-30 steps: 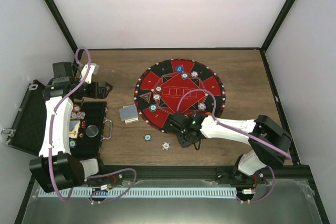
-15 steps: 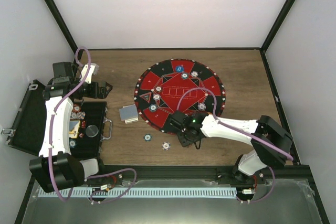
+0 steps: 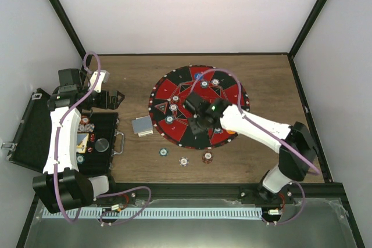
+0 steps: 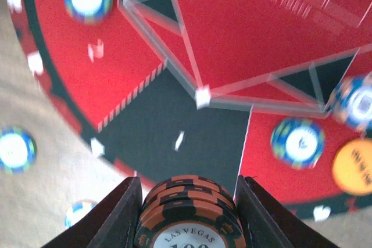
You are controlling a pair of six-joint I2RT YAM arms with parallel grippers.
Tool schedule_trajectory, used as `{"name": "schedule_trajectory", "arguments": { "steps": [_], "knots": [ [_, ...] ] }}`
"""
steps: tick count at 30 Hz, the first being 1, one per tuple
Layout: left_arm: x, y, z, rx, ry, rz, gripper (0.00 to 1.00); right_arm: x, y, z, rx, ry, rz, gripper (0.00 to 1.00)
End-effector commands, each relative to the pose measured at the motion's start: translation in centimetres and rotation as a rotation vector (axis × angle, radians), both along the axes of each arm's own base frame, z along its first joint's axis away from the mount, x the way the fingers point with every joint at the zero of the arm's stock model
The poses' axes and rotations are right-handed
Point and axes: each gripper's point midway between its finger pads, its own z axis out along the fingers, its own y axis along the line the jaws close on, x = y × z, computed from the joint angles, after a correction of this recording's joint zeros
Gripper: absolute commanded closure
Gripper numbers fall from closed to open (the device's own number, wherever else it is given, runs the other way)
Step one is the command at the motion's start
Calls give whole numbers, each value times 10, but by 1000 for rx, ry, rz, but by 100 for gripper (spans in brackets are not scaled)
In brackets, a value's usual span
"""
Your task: Distribute texas hold em gaming equipment
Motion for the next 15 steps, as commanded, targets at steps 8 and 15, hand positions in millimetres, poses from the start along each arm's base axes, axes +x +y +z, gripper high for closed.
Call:
{"name": "schedule_trajectory", "arguments": {
  "steps": [8,15],
  "knots": [
    [0,0,12,-2,-24,-3,0,164,19,46,89,-180,-85,73],
    [0,0,10,-4,-17,-5,0,233,24,5,73,-160,-125,74]
  ]
}}
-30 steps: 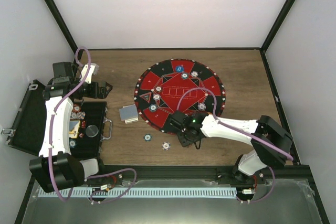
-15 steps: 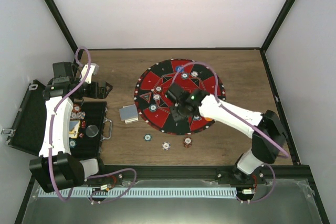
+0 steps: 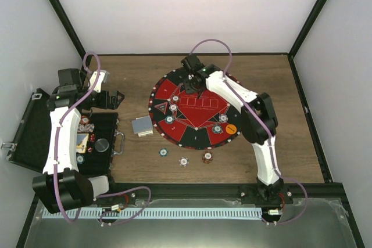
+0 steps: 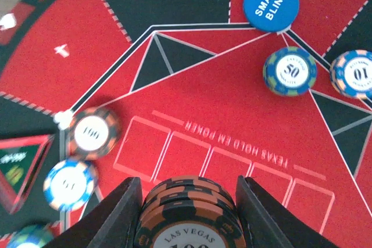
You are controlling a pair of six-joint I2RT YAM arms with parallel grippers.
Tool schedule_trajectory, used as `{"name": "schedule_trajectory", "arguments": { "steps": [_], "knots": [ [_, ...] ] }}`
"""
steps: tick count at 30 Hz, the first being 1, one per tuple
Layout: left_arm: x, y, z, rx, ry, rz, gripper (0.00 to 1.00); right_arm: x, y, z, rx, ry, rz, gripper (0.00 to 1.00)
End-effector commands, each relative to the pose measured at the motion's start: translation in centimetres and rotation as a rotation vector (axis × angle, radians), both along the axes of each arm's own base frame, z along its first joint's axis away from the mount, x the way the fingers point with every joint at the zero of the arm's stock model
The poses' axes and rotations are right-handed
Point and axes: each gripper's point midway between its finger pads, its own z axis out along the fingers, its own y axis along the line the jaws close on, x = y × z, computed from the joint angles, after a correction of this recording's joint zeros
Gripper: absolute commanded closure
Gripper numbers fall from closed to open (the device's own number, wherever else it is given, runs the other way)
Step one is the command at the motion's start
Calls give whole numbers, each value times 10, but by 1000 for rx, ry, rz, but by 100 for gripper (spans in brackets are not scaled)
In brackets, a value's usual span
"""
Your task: Distribute texas hold em gaming equipment
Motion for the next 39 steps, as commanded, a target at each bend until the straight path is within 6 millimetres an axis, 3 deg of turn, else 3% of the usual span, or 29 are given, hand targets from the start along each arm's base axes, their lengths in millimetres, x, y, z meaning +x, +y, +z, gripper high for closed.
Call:
{"name": "schedule_trajectory", "arguments": {
  "steps": [1,9,16,18,39],
  "knots": [
    [1,1,8,-2,-18,-4,0,36,4,-15,0,-11,7,74],
    [0,1,2,3,-2,-8,0,66,9,-63,-35,16,-1,75],
    [1,1,-4,5,10,-10,0,91,11,-67,-27,-23,-11,75],
    [1,1,-4,3,12,-10,0,96,7,-84,-36,-5,-22,75],
    [5,1,-13,-10,36,-10,0,123,0,-91,-53,-65,-29,75]
  ]
}}
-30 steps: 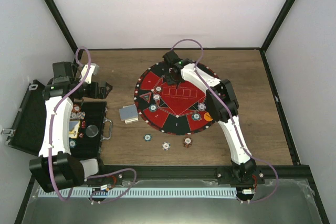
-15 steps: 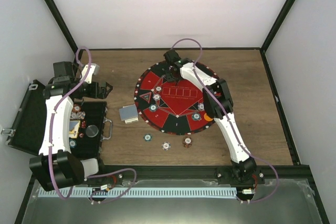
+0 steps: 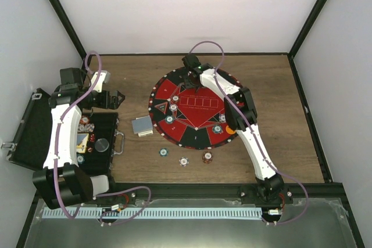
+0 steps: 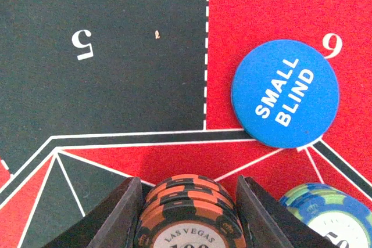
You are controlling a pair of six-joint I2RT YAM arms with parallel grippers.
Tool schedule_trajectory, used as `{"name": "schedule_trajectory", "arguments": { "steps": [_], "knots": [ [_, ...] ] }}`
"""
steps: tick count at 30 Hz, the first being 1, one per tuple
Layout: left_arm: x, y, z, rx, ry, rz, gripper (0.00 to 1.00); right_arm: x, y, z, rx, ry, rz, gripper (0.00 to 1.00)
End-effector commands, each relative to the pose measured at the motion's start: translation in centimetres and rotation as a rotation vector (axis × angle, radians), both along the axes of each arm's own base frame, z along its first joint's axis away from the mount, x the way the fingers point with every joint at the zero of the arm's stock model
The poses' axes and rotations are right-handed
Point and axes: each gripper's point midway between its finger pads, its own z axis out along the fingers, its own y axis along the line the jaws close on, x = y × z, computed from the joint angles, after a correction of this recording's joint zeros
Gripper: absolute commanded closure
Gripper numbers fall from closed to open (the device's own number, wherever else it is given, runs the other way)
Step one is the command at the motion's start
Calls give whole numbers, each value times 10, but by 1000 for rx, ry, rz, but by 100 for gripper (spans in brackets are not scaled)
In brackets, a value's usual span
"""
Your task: Distribute texas hold em gaming equipment
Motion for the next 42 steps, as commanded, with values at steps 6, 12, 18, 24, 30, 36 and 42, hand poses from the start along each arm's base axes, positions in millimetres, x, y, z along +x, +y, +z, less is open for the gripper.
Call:
{"name": "schedule_trajectory", "arguments": {
  "steps": [6,12,18,24,30,36,42],
  "knots": [
    [3,0,-6,-12,11,-6,0,21,1,11,-11,-75,6,70],
    [2,0,-8,-14,13,-9,0,22,3,17,-3,-84,11,46],
    [1,-1,-7,-16,14,-12,0,25,5,51,28,-130,9,41],
    [-1,0,-3,-9,6,-7,0,14,4,127,82,-212,3,41],
    [-1,0,6,-6,-16,-4,0,-62,7,157,59,-186,46,34],
    [-1,-2,3,-18,-13,-7,0,-190,3,117,88,-58,115,20],
    [-1,-4,1,-30,-10,-13,0,-293,-19,63,93,100,113,11]
  ]
}}
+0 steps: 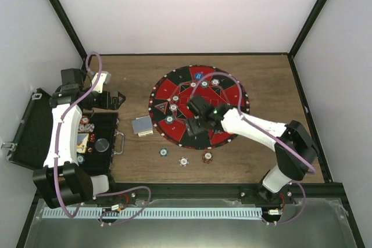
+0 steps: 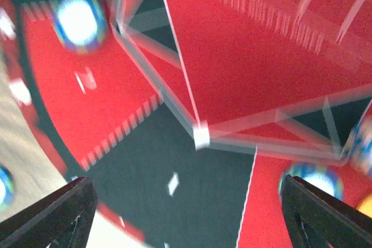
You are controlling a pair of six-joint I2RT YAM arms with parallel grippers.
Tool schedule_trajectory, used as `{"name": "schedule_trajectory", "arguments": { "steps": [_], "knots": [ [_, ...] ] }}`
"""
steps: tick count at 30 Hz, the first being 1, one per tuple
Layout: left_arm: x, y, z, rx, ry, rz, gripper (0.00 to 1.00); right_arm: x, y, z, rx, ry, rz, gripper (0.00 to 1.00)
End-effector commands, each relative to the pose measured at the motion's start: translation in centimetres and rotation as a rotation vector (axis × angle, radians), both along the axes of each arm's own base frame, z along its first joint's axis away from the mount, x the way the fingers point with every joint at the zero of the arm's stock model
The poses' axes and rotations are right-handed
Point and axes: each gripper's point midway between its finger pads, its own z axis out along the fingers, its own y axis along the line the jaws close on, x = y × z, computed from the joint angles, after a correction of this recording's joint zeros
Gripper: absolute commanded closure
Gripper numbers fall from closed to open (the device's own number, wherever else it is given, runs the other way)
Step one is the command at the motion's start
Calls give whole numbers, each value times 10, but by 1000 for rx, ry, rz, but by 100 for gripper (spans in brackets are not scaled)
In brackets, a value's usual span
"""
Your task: Distribute texas hold em gaming equipment
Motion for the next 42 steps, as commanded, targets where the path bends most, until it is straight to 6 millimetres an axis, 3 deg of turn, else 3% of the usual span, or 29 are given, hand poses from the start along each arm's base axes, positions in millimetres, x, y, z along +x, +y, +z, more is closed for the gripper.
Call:
{"name": "schedule_trajectory", "arguments": {
  "steps": [1,6,14,21,31,42],
  "knots": [
    [-1,-3,7,-23,-26,-8,0,-55,-17,-35,17,118,-70,10],
    [0,-3,8,-23,-28,-6,0,-102,-26,-68,-39,200,-63,7],
    [0,-2,10,-18,-31,-6,0,-136,-33,-100,-73,279,-47,8],
    [1,-1,10,-13,-32,-5,0,-140,-36,-104,-98,282,-40,15],
    [0,-1,12,-10,-35,-3,0,-138,-39,-102,-111,266,-46,50],
    [-1,-2,13,-15,-34,-4,0,-133,-42,-90,-118,234,-54,65]
  ]
}}
